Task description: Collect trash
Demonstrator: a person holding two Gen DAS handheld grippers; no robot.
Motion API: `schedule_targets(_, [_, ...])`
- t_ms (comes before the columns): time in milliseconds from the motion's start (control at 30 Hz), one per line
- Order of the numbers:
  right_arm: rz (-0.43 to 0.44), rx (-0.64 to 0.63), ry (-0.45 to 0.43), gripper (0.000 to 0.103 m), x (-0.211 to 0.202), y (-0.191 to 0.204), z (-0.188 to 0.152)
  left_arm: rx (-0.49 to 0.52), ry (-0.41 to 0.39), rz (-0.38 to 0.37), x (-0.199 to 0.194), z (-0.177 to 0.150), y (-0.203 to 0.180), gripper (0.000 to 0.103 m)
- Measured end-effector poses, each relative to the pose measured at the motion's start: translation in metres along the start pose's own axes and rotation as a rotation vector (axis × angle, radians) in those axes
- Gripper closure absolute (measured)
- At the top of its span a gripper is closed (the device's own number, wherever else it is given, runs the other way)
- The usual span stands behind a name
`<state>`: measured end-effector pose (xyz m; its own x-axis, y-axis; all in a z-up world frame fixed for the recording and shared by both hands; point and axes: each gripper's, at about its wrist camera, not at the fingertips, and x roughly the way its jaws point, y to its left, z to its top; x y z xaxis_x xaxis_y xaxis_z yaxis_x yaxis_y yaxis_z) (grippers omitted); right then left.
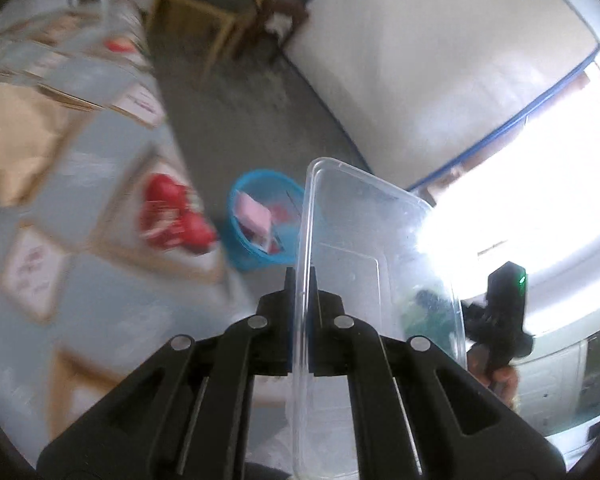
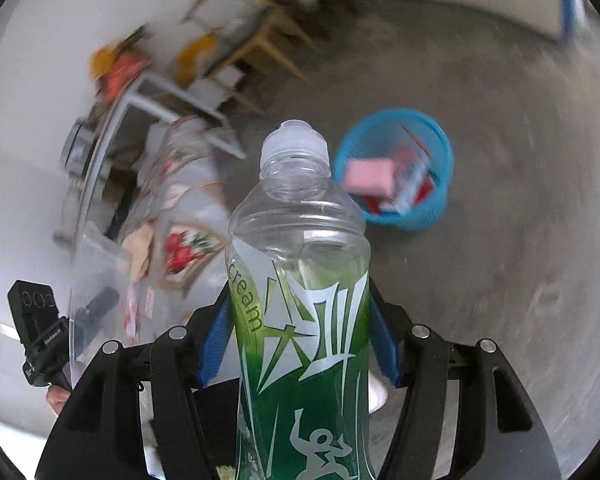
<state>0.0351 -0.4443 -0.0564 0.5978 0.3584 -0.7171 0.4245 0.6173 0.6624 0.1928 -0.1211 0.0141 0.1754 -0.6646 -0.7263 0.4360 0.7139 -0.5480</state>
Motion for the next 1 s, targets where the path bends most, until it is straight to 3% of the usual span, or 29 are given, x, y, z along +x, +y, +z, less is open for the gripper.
schedule_targets(167, [0.041, 0.133, 0.031, 0.043, 0.048, -0.038, 0.031, 0.008, 0.099, 0.062, 0.078, 0.035, -0.020, 0.100])
schedule_targets(333, [0.033, 0.192, 0.002, 0.042, 0.102, -0.055, 0.100, 0.004, 0.102, 0.109, 0.132, 0.082, -0.031, 0.100])
schedule_targets(367, [0.028, 0.202, -0.005, 0.037, 0.109, -0.065, 0.113, 0.005, 0.082, 0.123, 0.145, 0.095, -0.033, 0.096])
schedule_targets(467, [-0.016, 0.215, -0.024, 0.030, 0.150, -0.089, 0.151, -0.007, 0.058, 0.131, 0.175, 0.117, -0.033, 0.056])
schedule_targets(500, [-0.036, 0.214, -0.021, 0.030, 0.157, -0.098, 0.156, -0.024, 0.046, 0.138, 0.182, 0.120, -0.029, 0.055])
schedule_targets(600, [-0.111, 0.224, -0.005, 0.030, 0.181, -0.110, 0.157, -0.054, 0.060, 0.084, 0.186, 0.114, -0.023, 0.055])
schedule_targets(833, [-0.128, 0.214, 0.008, 0.030, 0.187, -0.134, 0.125, -0.028, 0.064, 0.039, 0.150, 0.090, -0.012, 0.055])
schedule_targets(1000, [-0.130, 0.197, 0.002, 0.030, 0.167, -0.137, 0.101, -0.041, -0.024, -0.006, 0.099, 0.082, 0.004, 0.055])
